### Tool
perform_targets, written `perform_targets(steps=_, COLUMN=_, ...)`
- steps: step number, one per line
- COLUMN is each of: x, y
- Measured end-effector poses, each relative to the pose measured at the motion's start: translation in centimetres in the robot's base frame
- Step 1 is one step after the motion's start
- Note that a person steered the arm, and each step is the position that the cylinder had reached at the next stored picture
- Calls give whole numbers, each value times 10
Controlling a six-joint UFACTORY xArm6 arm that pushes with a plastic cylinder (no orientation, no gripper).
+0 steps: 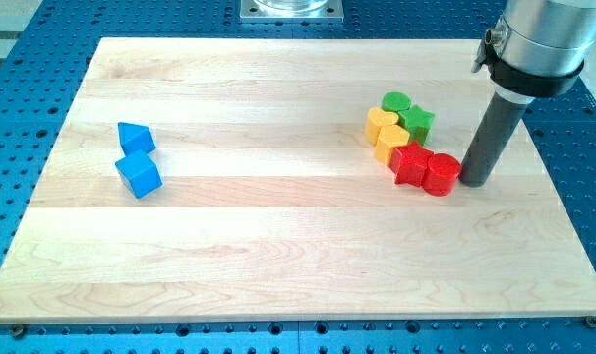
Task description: Move the yellow hexagon to the right of the blue blocks
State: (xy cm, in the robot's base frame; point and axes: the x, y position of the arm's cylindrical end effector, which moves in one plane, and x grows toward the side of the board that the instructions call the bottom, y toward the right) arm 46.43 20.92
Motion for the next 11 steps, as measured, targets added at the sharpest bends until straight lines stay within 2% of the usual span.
perform_targets(steps=3, x=-18, y=1)
perform_targets(steps=4, x=-41, y=16)
perform_targets(steps=5, x=-55, y=15)
perform_targets(steps=6, x=-52, y=-2)
perform_targets(steps=9, x=-41, y=-161)
perform_targets(steps=10, x=-41, y=-233)
perform_targets(steps=11, x=-16, y=-248)
